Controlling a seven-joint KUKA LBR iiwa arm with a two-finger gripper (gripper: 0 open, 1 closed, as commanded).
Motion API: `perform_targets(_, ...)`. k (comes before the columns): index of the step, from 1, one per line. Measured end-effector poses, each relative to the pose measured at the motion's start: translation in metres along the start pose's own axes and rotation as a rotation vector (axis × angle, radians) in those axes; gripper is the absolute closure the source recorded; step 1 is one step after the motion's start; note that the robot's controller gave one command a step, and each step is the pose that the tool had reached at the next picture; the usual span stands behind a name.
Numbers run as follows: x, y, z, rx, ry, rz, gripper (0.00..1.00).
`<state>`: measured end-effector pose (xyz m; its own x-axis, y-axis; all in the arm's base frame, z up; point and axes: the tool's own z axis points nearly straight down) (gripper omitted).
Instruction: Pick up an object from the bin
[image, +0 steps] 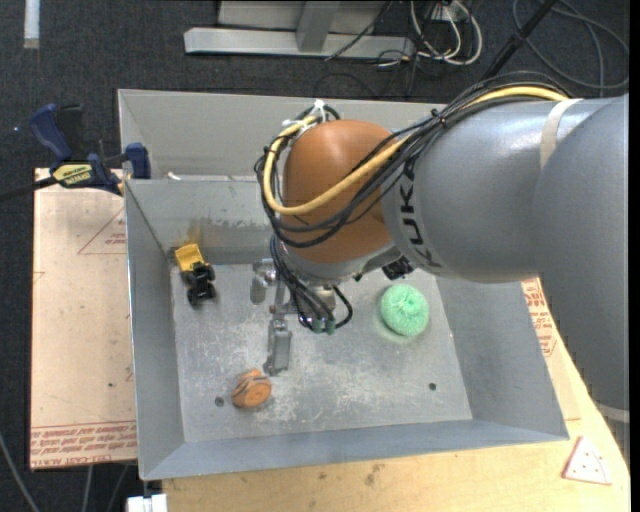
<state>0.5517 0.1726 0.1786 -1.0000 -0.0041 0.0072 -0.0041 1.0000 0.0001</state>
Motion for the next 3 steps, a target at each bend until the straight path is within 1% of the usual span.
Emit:
perform_targets(1, -0.001, -0.001, -0.005, -0.001, -0.007, 0.003, 0.00)
perform_targets(2, 0.035, -0.014, 0.040, -0.002, -0.012, -0.073, 0.00)
perform_targets(3, 0.044, -0.013, 0.079, 0.000, -0.007, -0.286, 0.00)
